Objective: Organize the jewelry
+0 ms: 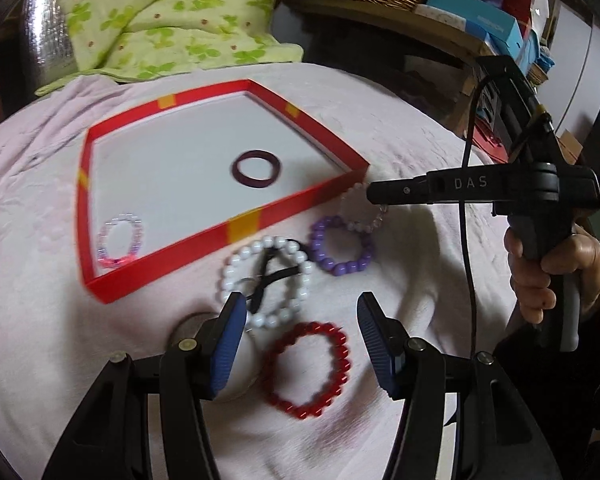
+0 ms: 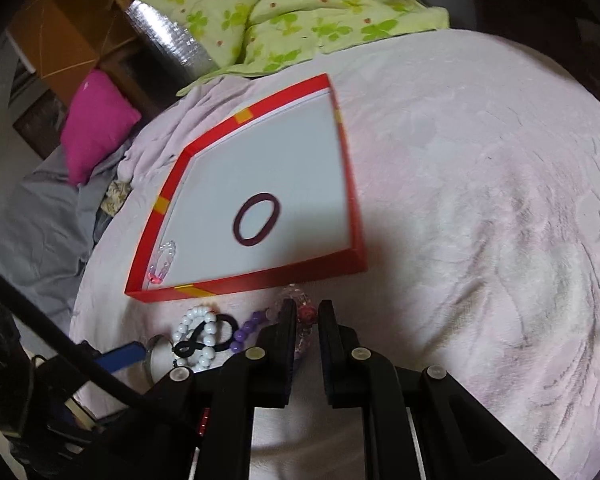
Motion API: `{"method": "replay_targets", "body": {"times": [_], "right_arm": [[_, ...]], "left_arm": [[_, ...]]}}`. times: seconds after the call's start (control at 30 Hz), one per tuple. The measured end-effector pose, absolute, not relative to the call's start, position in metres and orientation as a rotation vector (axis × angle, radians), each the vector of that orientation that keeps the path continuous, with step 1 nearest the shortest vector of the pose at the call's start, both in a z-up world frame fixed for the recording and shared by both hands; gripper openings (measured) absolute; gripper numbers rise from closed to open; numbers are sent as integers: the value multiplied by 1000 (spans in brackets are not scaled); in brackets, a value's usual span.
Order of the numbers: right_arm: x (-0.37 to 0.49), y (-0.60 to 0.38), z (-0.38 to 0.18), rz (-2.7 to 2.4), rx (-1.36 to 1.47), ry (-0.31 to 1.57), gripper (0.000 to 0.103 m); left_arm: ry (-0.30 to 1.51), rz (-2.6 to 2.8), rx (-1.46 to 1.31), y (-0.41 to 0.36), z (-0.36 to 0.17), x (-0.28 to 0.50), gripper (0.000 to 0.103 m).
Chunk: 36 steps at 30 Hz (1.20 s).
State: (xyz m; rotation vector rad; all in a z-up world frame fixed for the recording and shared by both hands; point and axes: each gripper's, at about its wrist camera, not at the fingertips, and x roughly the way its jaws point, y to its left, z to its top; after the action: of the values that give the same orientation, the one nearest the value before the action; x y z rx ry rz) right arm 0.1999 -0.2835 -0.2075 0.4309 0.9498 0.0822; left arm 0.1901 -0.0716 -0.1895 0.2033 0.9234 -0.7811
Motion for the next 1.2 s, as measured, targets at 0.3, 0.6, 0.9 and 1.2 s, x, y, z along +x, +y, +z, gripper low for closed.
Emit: {"method": "replay_targets", "body": {"times": [0.3,0.6,0.9,1.2], "right_arm": [[194,-300,-206,81,498,952,12],[190,-297,-200,117,503,934,12],[187,-285,-182,187,521,844,12],[191,-270,-169,234,533,770,12]], "left_arm": [[980,-769,176,-92,-205,204,42],[1018,-711,196,-99,-217,216,13],[916,-739,119,-75,-183,209,10],[784,-793,-42,-37,-137,205,10]]}}
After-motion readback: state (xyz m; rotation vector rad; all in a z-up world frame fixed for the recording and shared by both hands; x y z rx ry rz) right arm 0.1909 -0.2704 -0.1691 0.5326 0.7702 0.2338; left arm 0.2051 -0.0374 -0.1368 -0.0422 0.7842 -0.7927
